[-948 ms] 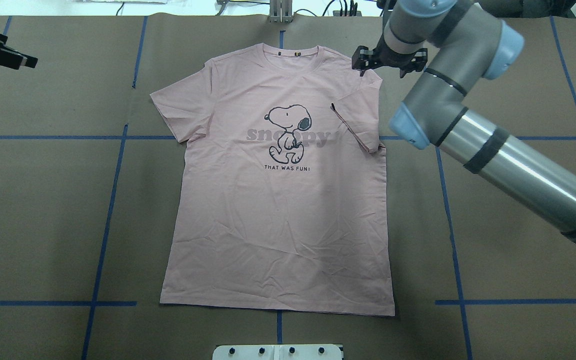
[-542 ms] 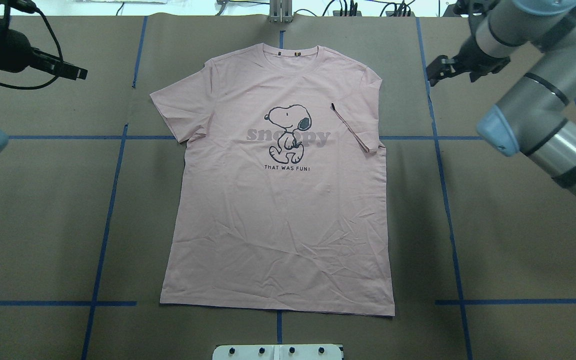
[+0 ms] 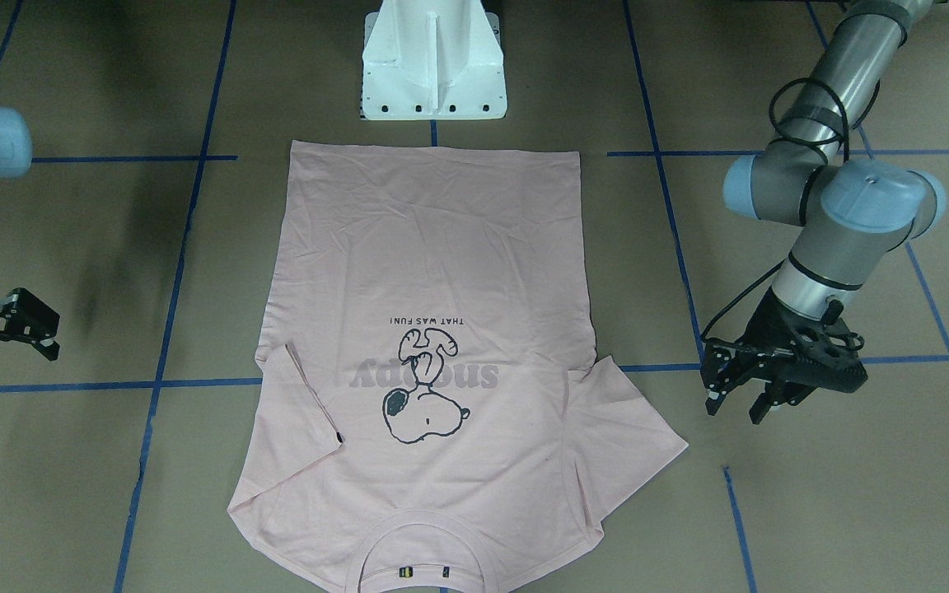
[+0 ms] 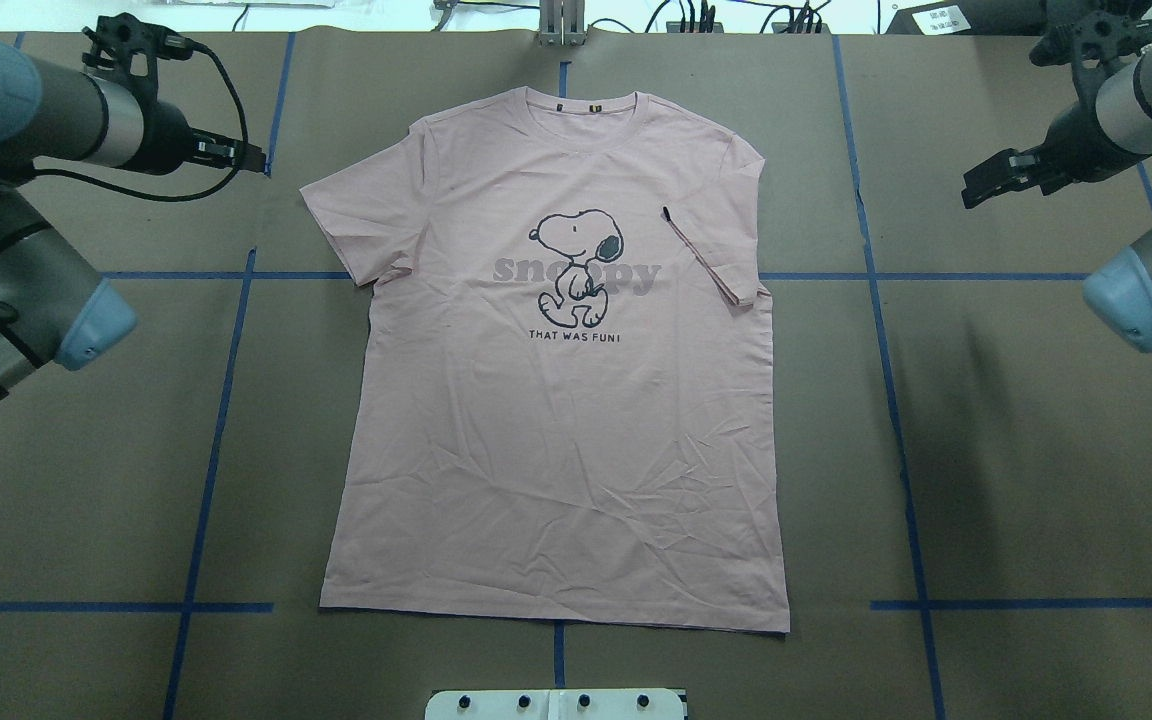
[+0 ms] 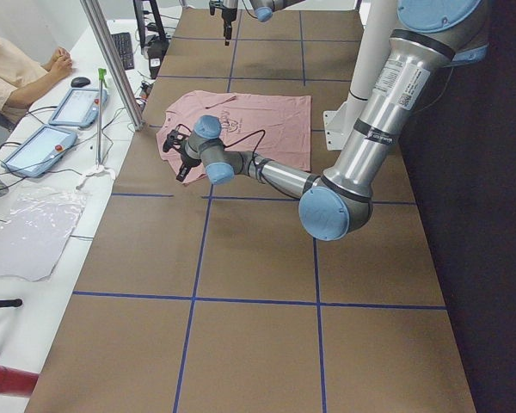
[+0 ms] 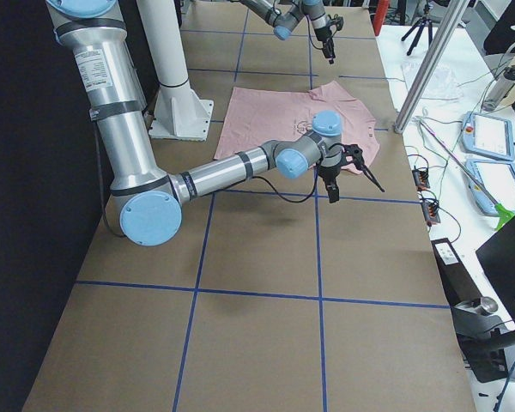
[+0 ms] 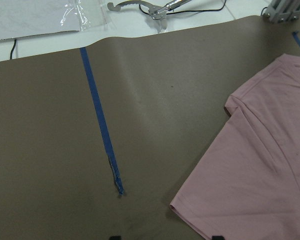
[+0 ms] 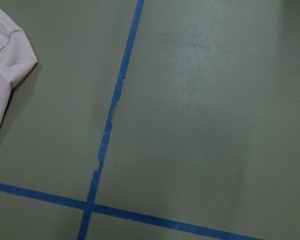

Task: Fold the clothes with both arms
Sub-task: 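Withdraw the right gripper while moving the left gripper toward the shirt, then fold the other sleeve inward over the shirt with the left gripper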

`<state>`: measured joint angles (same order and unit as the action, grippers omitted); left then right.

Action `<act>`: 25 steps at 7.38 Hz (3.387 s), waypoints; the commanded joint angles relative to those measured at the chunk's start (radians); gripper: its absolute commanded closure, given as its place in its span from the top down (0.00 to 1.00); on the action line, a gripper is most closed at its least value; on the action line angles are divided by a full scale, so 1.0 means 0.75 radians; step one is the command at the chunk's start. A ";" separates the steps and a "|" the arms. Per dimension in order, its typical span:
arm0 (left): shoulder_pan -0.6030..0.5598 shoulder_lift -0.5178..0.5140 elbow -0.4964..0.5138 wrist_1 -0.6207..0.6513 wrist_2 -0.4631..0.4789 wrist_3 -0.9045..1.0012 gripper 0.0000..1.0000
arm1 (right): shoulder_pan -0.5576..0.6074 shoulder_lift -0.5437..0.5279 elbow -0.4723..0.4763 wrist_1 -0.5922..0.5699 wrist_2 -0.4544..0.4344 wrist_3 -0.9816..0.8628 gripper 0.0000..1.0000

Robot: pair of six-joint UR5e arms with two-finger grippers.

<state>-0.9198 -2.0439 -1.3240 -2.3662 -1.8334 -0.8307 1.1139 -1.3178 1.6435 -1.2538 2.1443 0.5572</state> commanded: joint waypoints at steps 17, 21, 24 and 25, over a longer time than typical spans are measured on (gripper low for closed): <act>0.155 -0.208 -0.039 0.275 0.215 -0.242 0.00 | 0.000 -0.022 0.005 0.007 -0.008 0.004 1.00; 0.302 -0.522 0.157 0.596 0.311 -0.438 0.00 | 0.000 -0.012 -0.001 0.005 -0.010 0.004 1.00; 0.304 -0.620 0.329 0.598 0.324 -0.437 0.00 | -0.002 -0.008 -0.003 0.005 -0.008 0.004 1.00; 0.304 -0.623 0.317 0.592 0.320 -0.388 0.73 | -0.002 -0.006 -0.001 0.007 -0.006 0.004 1.00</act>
<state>-0.6926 -2.4945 -1.1045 -1.9189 -1.5929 -1.1499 1.1127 -1.3240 1.6422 -1.2497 2.1385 0.5599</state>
